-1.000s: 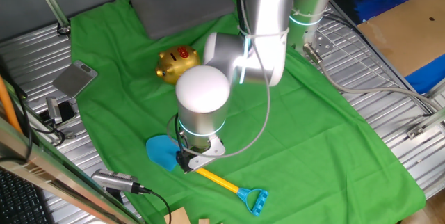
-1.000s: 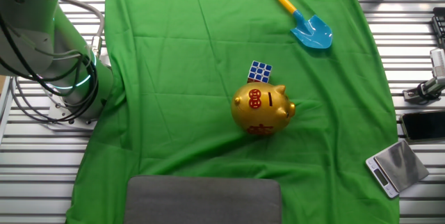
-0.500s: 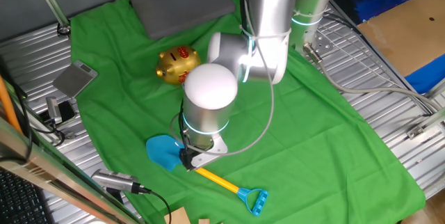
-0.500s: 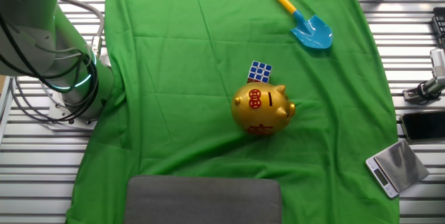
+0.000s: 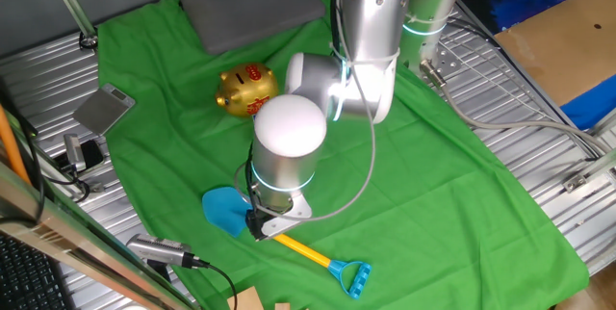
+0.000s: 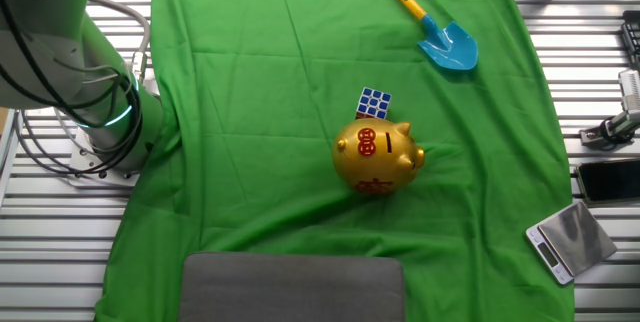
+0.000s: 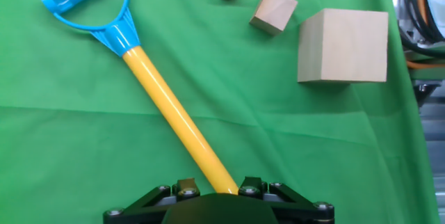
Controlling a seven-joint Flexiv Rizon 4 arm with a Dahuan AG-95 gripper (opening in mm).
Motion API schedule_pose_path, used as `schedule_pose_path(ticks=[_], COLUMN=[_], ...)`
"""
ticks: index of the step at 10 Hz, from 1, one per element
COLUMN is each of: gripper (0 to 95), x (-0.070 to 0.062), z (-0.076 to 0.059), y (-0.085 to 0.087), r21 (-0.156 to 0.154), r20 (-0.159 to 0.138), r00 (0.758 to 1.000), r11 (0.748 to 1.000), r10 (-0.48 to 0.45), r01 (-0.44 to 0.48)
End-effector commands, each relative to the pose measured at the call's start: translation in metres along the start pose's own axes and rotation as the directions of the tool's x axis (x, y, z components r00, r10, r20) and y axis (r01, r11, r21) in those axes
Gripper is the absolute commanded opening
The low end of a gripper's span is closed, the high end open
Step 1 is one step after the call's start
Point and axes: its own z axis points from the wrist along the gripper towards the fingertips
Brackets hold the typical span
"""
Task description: Use a shovel to scoop up an object
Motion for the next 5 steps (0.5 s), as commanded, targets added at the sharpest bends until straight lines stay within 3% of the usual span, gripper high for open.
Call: schedule_pose_path(ticks=[1,5], gripper=[38.0,38.0], x=[0.0001,-0.0002], z=[0.0035,0.0125], y=[0.0008,0.0031], r21=[0.004,0.005], r20=[0.0,0.001], r00=[1.0,1.0], r11=[1.0,1.0], r10=[-0.003,0.004], r01=[0.003,-0.004])
